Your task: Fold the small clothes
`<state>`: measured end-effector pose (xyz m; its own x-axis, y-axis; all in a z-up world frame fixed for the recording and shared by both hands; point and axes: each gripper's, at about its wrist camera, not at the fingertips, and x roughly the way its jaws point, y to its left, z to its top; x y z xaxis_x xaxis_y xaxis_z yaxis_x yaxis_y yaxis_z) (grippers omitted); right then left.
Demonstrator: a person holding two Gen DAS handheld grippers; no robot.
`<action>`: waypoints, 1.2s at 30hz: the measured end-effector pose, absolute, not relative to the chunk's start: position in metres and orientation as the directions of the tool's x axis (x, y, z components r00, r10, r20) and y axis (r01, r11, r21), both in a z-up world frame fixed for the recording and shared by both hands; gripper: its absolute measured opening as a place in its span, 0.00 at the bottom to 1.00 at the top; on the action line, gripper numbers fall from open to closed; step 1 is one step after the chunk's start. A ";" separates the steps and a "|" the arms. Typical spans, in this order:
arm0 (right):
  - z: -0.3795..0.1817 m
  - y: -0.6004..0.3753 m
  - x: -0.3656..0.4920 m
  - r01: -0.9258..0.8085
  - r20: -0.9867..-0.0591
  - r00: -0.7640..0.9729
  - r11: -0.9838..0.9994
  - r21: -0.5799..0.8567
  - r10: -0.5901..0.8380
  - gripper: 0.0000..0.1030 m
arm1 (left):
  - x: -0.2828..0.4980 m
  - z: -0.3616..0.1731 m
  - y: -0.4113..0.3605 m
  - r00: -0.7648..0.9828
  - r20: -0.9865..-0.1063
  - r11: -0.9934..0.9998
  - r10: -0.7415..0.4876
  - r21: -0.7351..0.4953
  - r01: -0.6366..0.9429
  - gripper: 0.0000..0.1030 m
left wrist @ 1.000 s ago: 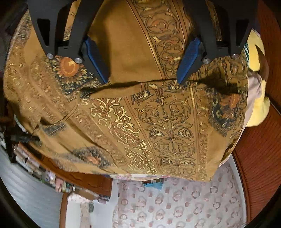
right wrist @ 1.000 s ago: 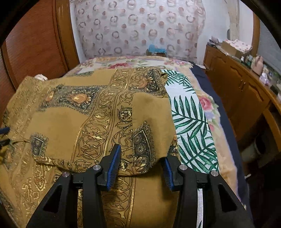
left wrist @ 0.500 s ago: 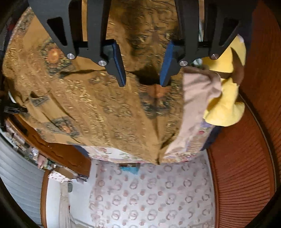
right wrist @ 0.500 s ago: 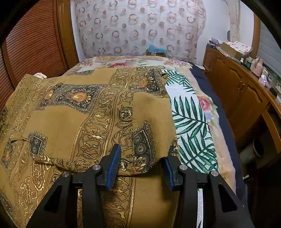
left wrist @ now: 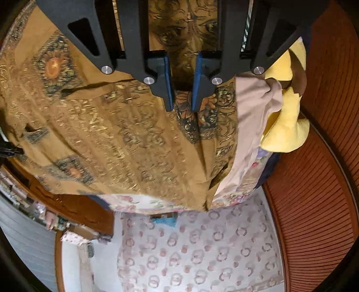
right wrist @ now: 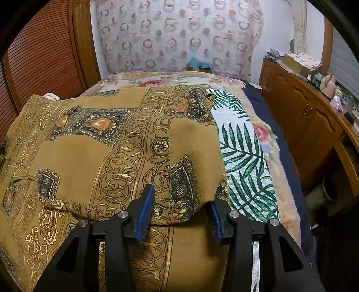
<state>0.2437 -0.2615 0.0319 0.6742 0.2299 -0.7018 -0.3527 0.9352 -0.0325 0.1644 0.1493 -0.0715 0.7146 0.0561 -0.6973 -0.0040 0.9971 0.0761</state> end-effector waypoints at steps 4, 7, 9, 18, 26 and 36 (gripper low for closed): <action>0.032 -0.262 0.244 -0.353 -0.702 0.674 0.935 -0.033 0.230 0.45 | 0.171 -0.077 0.156 0.694 -0.717 0.998 0.063 0.065 -0.023 0.17; 0.032 -0.263 0.245 -0.346 -0.703 0.676 0.937 -0.038 0.221 0.45 | 0.169 -0.074 0.155 0.707 -0.707 0.999 0.010 0.029 0.015 0.04; 0.032 -0.262 0.245 -0.346 -0.703 0.677 0.937 -0.041 0.219 0.45 | 0.165 -0.069 0.151 0.718 -0.696 0.999 0.009 0.034 0.020 0.03; 0.060 -0.263 0.232 -0.417 -0.649 0.699 0.908 -0.030 0.300 0.06 | 0.141 -0.020 0.141 0.796 -0.602 0.998 -0.053 -0.006 0.062 0.02; 0.111 -0.278 0.187 -0.464 -0.560 0.752 0.883 -0.073 0.349 0.05 | 0.105 0.026 0.136 0.854 -0.508 0.993 -0.116 -0.042 0.110 0.02; 0.126 -0.320 0.103 -0.515 -0.530 0.743 0.855 -0.063 0.409 0.05 | 0.030 0.031 0.146 0.866 -0.471 0.985 -0.167 -0.117 0.126 0.02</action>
<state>0.1031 -0.3200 0.1255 0.7432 0.4086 -0.5297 -0.5150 0.8549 -0.0631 0.0301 0.1461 0.0306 0.8659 -0.1673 -0.4713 0.1264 0.9850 -0.1175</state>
